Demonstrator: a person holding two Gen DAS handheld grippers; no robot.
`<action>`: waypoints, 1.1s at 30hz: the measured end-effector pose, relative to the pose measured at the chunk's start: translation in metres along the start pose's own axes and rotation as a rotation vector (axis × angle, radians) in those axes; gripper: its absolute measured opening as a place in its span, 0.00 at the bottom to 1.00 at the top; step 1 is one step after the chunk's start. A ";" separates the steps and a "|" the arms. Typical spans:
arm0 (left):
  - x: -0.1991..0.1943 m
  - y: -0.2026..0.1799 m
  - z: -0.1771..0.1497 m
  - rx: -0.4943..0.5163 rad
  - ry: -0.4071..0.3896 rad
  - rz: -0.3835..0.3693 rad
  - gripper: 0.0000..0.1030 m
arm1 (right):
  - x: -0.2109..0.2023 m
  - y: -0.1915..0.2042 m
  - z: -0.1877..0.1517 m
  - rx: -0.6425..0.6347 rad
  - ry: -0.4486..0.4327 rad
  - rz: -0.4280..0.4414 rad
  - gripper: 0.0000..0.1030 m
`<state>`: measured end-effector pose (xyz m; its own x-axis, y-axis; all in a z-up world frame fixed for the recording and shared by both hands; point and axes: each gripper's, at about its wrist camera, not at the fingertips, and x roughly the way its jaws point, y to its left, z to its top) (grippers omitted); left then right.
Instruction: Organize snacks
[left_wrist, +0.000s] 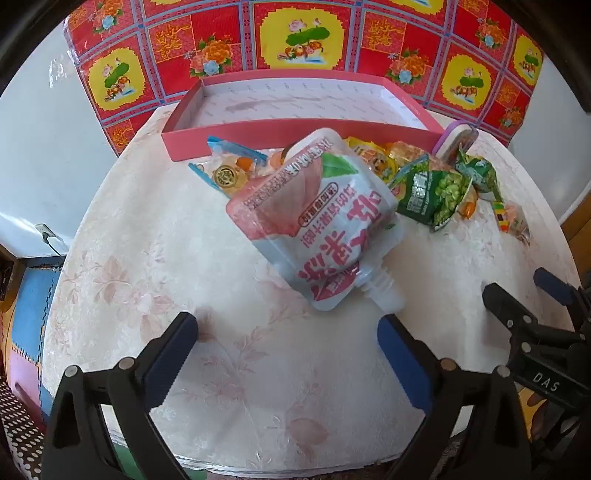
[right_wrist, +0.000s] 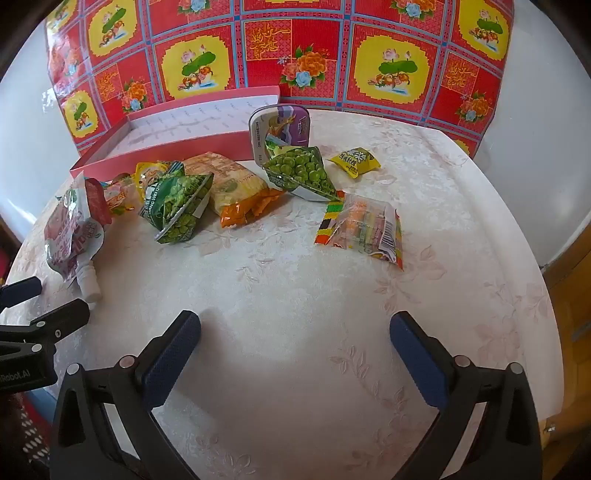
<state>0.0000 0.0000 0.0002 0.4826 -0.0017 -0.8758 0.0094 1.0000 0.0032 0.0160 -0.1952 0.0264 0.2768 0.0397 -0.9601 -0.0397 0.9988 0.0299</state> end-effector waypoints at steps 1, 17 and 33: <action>0.000 0.000 0.000 0.002 0.001 0.000 0.99 | 0.000 0.000 0.000 0.000 0.000 0.000 1.00; 0.001 -0.002 -0.001 0.004 0.000 0.001 0.99 | 0.000 0.000 0.000 -0.001 -0.002 0.000 1.00; 0.001 -0.002 -0.001 0.004 0.000 0.001 0.99 | 0.000 0.000 -0.001 -0.001 -0.004 -0.001 1.00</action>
<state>-0.0007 -0.0016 -0.0010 0.4830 -0.0004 -0.8756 0.0127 0.9999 0.0065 0.0152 -0.1953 0.0266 0.2811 0.0392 -0.9589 -0.0403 0.9988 0.0290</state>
